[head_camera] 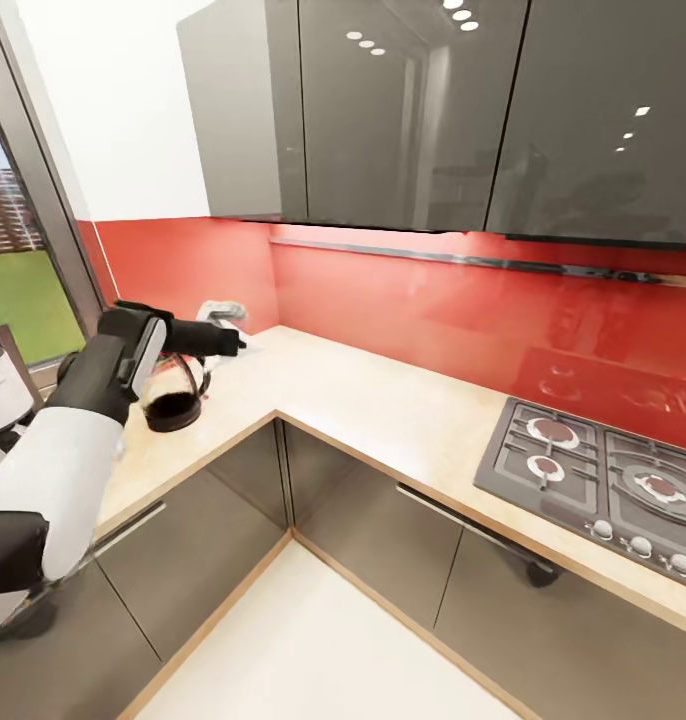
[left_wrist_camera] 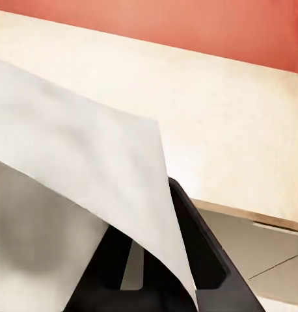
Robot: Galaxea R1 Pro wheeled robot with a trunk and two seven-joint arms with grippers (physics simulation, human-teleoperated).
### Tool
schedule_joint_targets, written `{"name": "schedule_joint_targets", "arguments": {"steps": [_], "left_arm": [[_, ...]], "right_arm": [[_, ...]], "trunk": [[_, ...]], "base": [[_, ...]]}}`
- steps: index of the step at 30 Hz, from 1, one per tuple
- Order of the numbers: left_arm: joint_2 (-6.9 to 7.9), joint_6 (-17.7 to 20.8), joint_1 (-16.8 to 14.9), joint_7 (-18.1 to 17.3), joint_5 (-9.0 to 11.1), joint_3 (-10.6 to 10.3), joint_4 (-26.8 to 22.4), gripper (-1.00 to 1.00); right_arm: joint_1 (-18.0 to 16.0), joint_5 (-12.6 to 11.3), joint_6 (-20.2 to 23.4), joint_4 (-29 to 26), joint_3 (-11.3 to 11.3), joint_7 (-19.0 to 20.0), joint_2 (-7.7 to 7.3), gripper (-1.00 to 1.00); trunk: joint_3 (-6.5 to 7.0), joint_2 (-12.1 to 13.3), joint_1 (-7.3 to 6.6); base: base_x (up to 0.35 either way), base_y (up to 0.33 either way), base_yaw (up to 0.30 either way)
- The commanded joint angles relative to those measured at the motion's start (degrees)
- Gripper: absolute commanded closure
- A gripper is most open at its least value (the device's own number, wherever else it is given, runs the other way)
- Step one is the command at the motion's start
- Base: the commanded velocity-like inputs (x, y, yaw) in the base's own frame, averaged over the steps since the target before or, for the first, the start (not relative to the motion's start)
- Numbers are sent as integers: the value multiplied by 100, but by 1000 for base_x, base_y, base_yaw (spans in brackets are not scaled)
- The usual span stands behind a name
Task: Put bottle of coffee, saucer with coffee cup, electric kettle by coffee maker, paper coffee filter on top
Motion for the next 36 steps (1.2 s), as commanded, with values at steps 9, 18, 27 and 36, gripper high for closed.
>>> {"name": "schedule_joint_targets", "arguments": {"steps": [9,18,27,36], "left_arm": [[394,395,-1373,-467,-12,-28,524,100],[795,417,-2630,-488,-77,-885,2308,100],[765,468,-4284,-1623,-89,-4006,4467,100],[822,403,-5266,-3558,-420,-7281,5360,100]], "right_arm": [[-4,-41,-20,-1,6,7,2,-100],[-4,-41,-29,6,5,13,1,-100],[-4,-35,-29,24,5,10,1,-100],[-4,-36,-29,26,10,12,10,-100]], "trunk": [[-14,-12,4],[-14,-12,4],[-14,-12,4],[-14,-12,4]], "base": [[0,0,0],[0,0,0],[0,0,0],[0,0,0]]}}
